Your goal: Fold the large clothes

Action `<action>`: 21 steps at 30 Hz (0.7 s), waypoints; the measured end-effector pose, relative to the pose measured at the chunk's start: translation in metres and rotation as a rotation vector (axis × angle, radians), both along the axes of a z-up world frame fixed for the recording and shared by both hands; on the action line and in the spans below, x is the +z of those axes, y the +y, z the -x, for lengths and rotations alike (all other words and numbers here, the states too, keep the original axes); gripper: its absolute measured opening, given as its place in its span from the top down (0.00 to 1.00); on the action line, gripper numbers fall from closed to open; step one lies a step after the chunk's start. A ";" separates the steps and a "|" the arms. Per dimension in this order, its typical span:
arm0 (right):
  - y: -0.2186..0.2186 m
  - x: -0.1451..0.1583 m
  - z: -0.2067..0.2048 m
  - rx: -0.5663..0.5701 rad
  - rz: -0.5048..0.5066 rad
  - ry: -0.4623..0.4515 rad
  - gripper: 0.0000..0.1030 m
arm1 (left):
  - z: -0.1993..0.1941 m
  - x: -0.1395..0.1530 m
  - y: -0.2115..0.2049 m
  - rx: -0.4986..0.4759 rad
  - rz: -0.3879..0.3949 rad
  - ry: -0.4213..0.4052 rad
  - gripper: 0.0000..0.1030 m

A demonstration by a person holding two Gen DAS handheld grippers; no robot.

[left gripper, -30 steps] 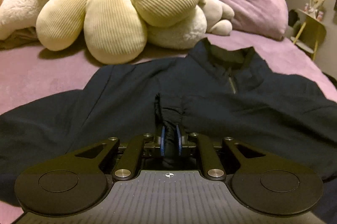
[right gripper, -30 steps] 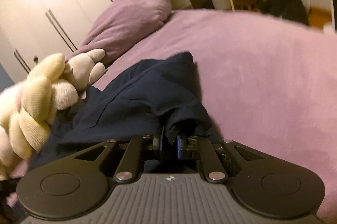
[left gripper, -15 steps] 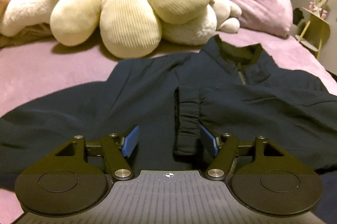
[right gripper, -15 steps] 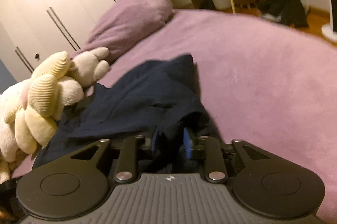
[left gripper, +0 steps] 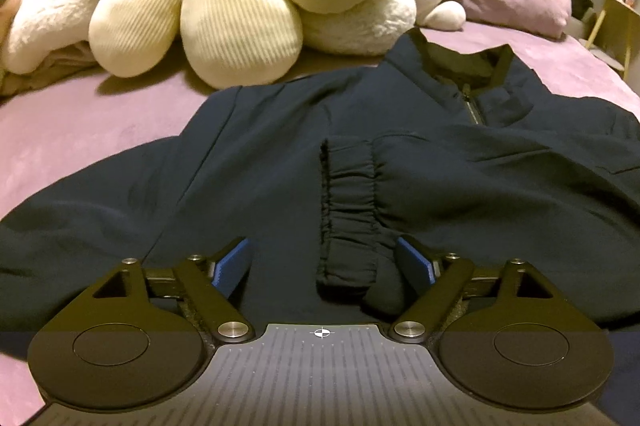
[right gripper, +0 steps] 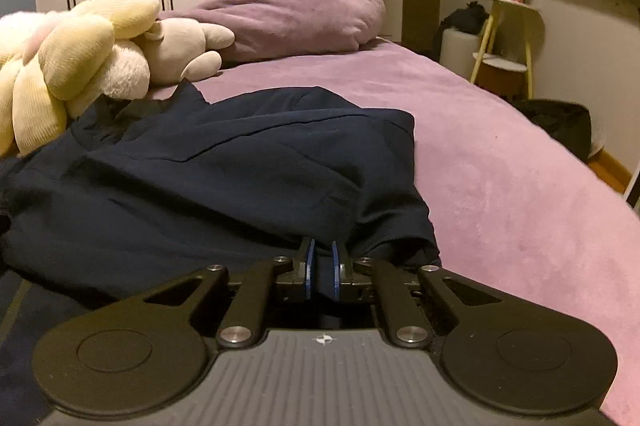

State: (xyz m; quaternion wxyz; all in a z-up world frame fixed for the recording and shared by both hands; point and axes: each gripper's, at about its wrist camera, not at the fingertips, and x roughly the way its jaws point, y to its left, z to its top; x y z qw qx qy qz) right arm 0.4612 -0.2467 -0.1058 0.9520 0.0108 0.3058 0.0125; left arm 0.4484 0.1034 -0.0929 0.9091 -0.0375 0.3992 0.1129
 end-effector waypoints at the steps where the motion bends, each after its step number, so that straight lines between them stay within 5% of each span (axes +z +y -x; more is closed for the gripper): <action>1: 0.002 -0.001 0.001 0.001 0.011 -0.001 0.93 | 0.000 0.000 0.000 0.000 -0.001 0.001 0.16; 7: 0.018 0.020 0.018 -0.023 0.086 -0.058 0.93 | 0.001 -0.001 0.003 0.008 -0.002 0.011 0.10; 11: 0.014 -0.004 0.010 -0.009 0.103 0.011 0.94 | 0.002 -0.001 0.006 -0.004 -0.024 0.024 0.02; 16: 0.020 -0.002 0.007 0.017 0.164 0.021 0.94 | 0.024 0.014 0.033 0.016 0.141 0.046 0.02; 21: 0.022 0.019 0.015 -0.003 0.199 0.006 0.92 | 0.086 0.036 0.079 0.013 0.196 -0.003 0.02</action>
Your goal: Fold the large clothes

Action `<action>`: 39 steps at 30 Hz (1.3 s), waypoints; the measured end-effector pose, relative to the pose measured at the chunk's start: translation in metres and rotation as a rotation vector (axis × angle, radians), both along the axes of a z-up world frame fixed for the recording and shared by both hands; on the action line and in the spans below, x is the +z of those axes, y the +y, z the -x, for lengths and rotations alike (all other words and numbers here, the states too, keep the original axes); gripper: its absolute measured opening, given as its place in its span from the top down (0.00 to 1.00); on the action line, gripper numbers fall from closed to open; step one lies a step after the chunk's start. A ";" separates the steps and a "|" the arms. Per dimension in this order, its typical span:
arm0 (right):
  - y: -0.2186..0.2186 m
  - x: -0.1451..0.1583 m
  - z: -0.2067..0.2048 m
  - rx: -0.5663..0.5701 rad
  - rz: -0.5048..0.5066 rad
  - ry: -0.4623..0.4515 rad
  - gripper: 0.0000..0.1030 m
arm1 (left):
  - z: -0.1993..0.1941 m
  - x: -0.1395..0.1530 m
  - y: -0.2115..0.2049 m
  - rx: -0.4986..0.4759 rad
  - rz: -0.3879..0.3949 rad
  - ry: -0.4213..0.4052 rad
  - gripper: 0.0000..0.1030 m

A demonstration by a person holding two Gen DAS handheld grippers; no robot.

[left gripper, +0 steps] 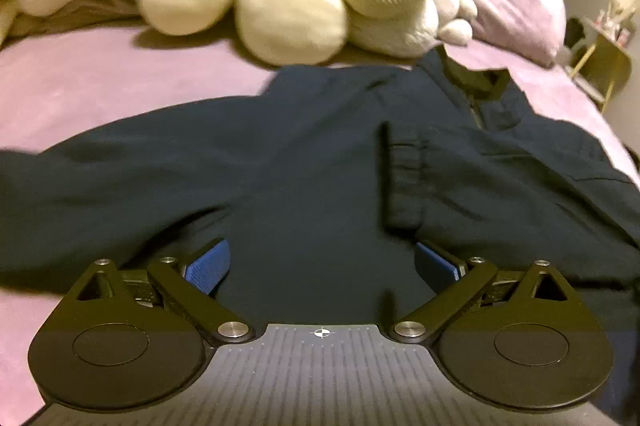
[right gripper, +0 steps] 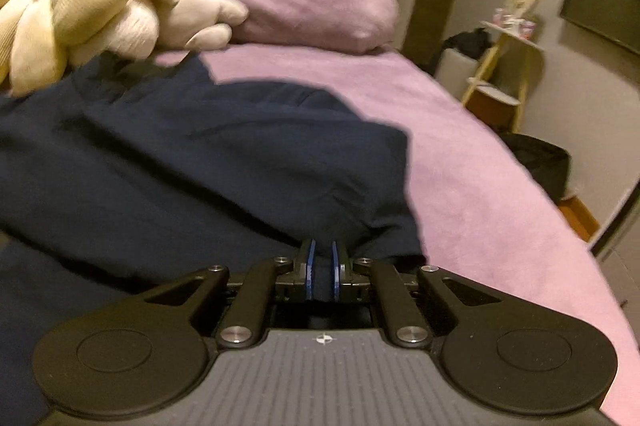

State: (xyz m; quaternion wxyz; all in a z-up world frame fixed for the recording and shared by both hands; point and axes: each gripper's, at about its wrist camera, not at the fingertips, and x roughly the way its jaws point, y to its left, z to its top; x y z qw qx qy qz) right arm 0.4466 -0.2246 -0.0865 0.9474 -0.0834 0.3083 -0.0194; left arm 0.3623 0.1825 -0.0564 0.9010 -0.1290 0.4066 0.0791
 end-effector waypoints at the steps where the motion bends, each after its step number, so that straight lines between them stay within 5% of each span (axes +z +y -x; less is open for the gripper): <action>1: 0.002 0.008 0.006 -0.027 0.003 -0.030 0.86 | 0.012 0.003 0.011 0.013 0.009 -0.010 0.01; 4: 0.014 0.023 0.022 -0.042 -0.039 -0.061 0.84 | 0.051 0.005 0.053 0.091 0.039 -0.019 0.01; 8: 0.061 0.028 0.046 0.093 -0.089 -0.045 0.84 | 0.095 -0.004 0.116 0.233 0.099 -0.029 0.01; 18: 0.232 0.034 0.054 0.463 -0.238 0.056 0.87 | 0.174 -0.041 0.289 0.717 0.412 -0.202 0.01; 23: 0.314 0.031 0.044 0.554 -0.278 0.057 0.87 | 0.176 -0.055 0.338 0.789 0.549 -0.254 0.05; 25: 0.335 0.027 0.040 0.562 -0.300 0.069 0.87 | 0.172 -0.053 0.346 0.800 0.543 -0.260 0.15; 27: 0.352 0.020 0.039 0.572 -0.293 0.078 0.87 | 0.164 -0.052 0.350 0.807 0.494 -0.212 0.48; 32: 0.370 -0.023 0.026 0.546 -0.262 0.206 0.87 | 0.163 -0.057 0.355 0.775 0.501 -0.218 0.84; 36: 0.369 -0.018 0.027 0.571 -0.250 0.214 0.88 | 0.167 -0.043 0.355 0.733 0.486 -0.280 0.87; 39: 0.359 -0.001 0.035 0.552 -0.297 0.129 0.88 | 0.166 -0.024 0.346 0.699 0.460 -0.307 0.88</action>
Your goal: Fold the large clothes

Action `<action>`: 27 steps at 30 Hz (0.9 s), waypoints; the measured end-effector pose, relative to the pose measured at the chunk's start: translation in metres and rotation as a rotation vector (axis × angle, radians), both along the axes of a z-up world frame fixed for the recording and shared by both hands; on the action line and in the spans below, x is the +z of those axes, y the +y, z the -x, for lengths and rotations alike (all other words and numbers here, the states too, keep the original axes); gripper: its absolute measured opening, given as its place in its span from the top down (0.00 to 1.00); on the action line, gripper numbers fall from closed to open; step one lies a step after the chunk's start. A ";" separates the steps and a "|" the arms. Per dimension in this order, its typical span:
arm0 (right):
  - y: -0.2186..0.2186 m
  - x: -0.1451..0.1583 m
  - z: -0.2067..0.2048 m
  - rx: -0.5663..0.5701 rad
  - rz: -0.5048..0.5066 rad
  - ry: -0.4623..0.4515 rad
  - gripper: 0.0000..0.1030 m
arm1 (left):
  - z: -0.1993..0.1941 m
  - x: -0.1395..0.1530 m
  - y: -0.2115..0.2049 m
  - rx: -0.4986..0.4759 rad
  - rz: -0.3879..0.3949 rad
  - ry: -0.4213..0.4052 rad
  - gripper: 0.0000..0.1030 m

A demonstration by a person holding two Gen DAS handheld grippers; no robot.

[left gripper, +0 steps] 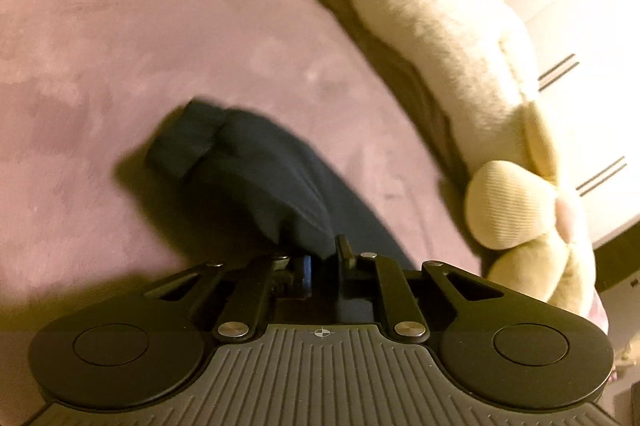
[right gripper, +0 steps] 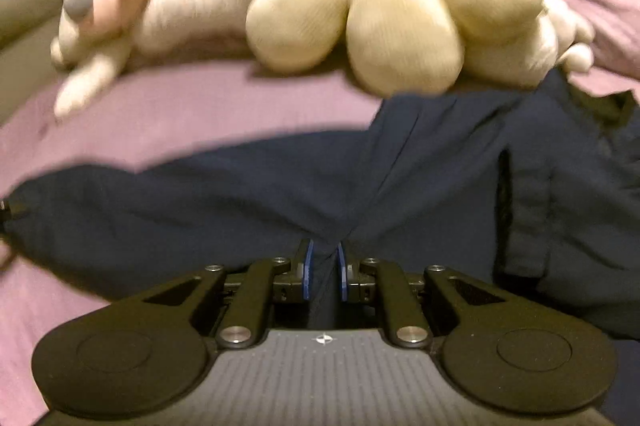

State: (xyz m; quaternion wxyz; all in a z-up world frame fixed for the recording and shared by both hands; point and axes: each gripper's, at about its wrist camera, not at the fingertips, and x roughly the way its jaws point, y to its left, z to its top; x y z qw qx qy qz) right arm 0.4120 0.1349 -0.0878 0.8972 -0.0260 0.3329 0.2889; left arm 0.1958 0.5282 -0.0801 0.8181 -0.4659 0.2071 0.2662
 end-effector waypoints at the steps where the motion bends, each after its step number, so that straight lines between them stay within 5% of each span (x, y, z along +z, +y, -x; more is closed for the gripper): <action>1: -0.003 0.000 0.003 -0.018 -0.021 -0.033 0.88 | -0.002 0.008 -0.004 -0.016 -0.013 -0.006 0.88; 4: 0.000 -0.035 -0.008 0.009 0.057 0.068 0.87 | -0.009 0.038 -0.025 -0.072 -0.075 -0.026 0.89; 7: -0.003 -0.020 -0.014 0.011 0.041 0.091 0.88 | -0.024 0.072 -0.058 -0.159 -0.143 -0.057 0.89; 14: -0.110 0.020 0.029 -0.113 -0.218 0.064 0.87 | -0.113 0.119 -0.218 -0.546 -0.238 -0.143 0.89; 19: -0.202 0.016 0.054 -0.269 -0.251 0.084 0.87 | -0.179 0.081 -0.352 -0.750 -0.280 -0.062 0.87; 21: -0.234 0.007 0.062 -0.315 -0.246 0.127 0.87 | -0.199 0.051 -0.391 -0.789 -0.288 0.025 0.77; 24: -0.270 -0.010 0.071 -0.360 -0.225 0.176 0.87 | -0.222 0.005 -0.426 -0.819 -0.307 0.188 0.67; 27: -0.295 -0.016 0.075 -0.337 -0.266 0.201 0.88 | -0.223 -0.005 -0.432 -0.813 -0.356 0.203 0.63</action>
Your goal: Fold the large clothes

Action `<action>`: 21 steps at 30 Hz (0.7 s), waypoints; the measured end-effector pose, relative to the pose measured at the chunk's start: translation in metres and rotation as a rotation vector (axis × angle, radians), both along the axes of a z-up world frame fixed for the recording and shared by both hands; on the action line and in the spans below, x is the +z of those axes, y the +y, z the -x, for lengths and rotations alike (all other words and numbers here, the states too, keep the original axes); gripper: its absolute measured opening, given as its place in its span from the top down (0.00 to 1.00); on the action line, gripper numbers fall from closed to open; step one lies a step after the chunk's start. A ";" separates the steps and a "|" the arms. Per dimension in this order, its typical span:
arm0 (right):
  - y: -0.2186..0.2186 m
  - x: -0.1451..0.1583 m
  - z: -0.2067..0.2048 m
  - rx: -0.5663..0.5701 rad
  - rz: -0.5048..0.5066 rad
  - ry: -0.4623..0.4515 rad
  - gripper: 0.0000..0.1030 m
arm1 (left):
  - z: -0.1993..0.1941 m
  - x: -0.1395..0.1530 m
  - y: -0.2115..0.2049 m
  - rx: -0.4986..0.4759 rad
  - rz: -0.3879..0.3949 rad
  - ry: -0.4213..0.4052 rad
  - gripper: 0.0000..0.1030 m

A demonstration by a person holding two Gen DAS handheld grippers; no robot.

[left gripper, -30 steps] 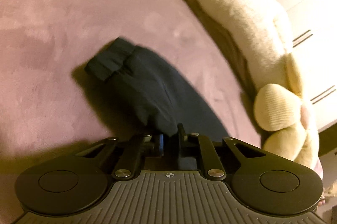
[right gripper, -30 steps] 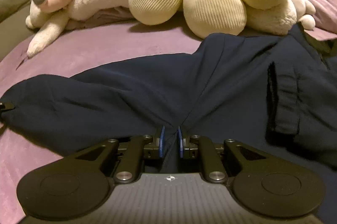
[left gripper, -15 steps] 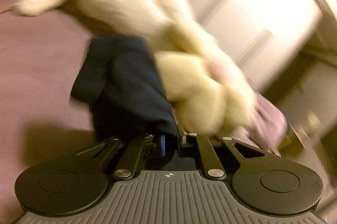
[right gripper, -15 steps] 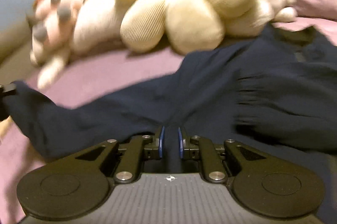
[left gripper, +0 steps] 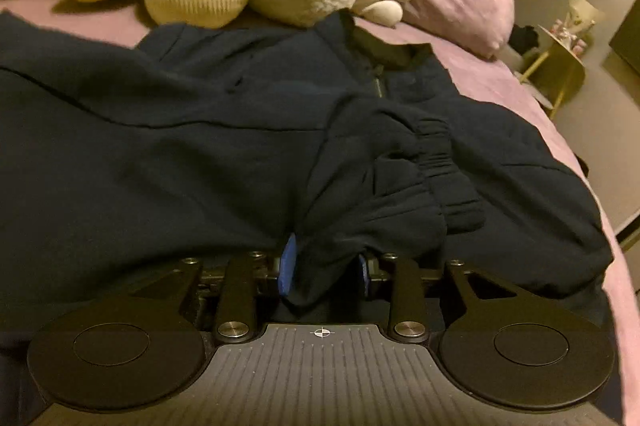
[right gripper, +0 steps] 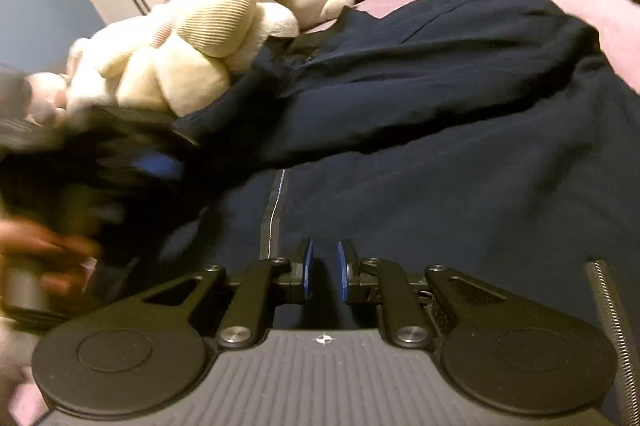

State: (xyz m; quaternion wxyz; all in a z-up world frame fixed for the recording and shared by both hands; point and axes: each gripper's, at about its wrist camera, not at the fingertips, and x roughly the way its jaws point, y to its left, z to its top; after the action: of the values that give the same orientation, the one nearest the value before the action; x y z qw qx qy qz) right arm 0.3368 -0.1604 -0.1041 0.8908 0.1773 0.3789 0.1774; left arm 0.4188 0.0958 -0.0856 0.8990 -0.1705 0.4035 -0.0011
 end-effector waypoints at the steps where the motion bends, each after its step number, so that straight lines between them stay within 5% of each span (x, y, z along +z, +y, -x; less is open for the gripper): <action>1: -0.004 0.001 0.000 0.005 -0.001 -0.002 0.88 | 0.000 0.005 0.001 -0.002 0.003 0.011 0.60; 3: -0.004 0.003 -0.006 0.018 -0.003 0.001 0.87 | 0.015 0.015 0.012 0.011 0.040 0.005 0.35; 6: -0.008 0.010 -0.013 -0.006 -0.046 0.000 0.79 | 0.046 0.042 0.040 0.040 0.083 -0.083 0.15; 10: -0.015 0.017 -0.030 -0.029 -0.179 0.018 0.66 | 0.095 0.052 0.076 0.150 0.033 -0.120 0.12; 13: -0.008 0.022 -0.052 -0.017 -0.291 0.023 0.36 | 0.119 0.040 0.097 0.240 0.016 -0.098 0.12; 14: -0.005 0.022 -0.062 -0.010 -0.319 0.034 0.34 | 0.124 0.034 0.101 0.254 0.002 -0.091 0.12; 17: 0.012 0.015 -0.091 -0.026 -0.323 0.085 0.36 | 0.125 0.024 0.105 0.280 -0.071 -0.050 0.13; 21: 0.029 0.003 -0.117 -0.051 -0.319 0.162 0.52 | 0.126 0.018 0.119 0.314 -0.015 -0.055 0.12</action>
State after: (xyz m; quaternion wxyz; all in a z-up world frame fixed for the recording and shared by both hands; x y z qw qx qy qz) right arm 0.4539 -0.1310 -0.1010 0.8220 0.3397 0.4120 0.1979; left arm 0.2926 0.2150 -0.0671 0.9001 -0.2246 0.3470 0.1377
